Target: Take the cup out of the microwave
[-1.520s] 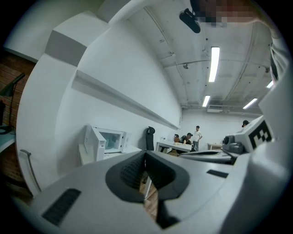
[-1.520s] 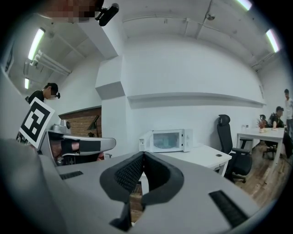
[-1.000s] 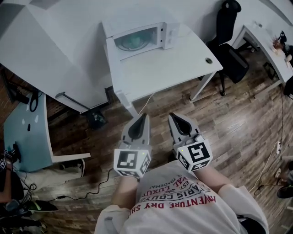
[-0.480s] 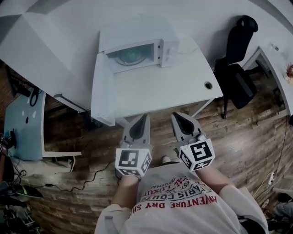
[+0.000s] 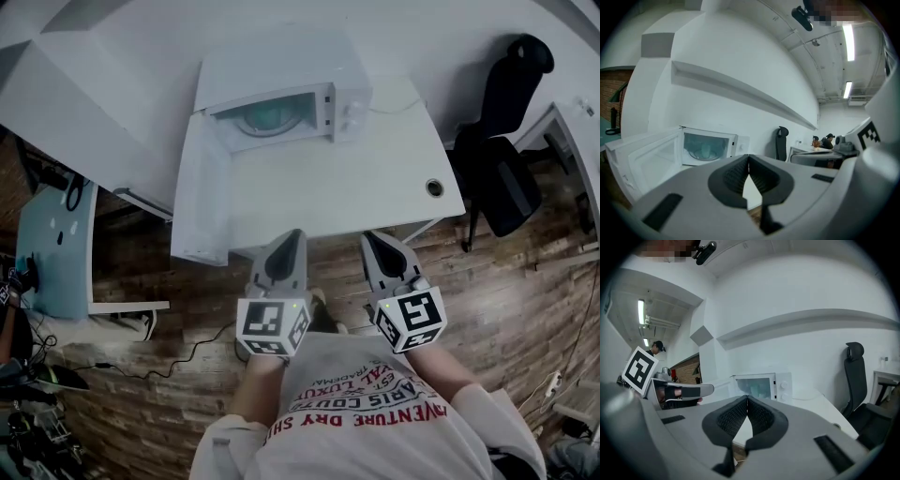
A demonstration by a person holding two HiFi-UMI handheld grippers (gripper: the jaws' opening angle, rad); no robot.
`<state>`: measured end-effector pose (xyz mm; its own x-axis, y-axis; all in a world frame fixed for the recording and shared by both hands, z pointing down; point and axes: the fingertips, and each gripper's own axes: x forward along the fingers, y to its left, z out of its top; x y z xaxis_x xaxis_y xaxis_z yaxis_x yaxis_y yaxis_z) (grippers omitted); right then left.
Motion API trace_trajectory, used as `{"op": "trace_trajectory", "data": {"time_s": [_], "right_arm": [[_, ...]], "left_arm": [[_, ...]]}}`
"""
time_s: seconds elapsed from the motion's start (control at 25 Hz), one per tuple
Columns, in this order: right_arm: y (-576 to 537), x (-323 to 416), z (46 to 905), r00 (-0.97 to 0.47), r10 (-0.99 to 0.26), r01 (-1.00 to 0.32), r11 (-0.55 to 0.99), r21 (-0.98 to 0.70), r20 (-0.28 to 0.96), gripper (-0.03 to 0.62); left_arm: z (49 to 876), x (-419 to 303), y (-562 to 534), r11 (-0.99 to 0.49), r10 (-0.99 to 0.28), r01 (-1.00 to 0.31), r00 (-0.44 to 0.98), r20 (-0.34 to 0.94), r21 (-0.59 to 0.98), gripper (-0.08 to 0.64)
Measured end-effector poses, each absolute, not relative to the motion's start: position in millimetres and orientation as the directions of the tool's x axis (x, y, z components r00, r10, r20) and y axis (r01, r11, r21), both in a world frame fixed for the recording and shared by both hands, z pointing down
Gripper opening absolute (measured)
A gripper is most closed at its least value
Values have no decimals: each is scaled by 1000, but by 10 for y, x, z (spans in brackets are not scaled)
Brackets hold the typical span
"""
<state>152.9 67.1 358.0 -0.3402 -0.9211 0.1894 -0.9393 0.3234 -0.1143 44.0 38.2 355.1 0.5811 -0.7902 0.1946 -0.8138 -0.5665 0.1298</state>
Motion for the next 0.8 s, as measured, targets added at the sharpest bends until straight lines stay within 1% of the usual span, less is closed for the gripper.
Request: {"op": "trace_trajectory", "data": {"time_s": [0.16, 0.36, 0.56, 0.8], "right_arm": [[393, 1628, 3585, -328, -927, -944, 315, -100, 184, 12], [-87, 1718, 3442, -315, -938, -948, 316, -15, 141, 12], [-804, 1760, 3440, -313, -935, -949, 312, -32, 169, 12], [-1561, 1792, 3552, -307, -928, -951, 306, -40, 212, 12]], "left_arm": [[3634, 506, 27, -558, -793, -817, 576, 199, 145, 8], [3677, 648, -547, -567, -782, -807, 590, 199, 167, 8], [3670, 668, -1356, -555, -787, -809, 586, 194, 191, 8], [3785, 714, -2131, -550, -776, -807, 589, 224, 215, 8]]}}
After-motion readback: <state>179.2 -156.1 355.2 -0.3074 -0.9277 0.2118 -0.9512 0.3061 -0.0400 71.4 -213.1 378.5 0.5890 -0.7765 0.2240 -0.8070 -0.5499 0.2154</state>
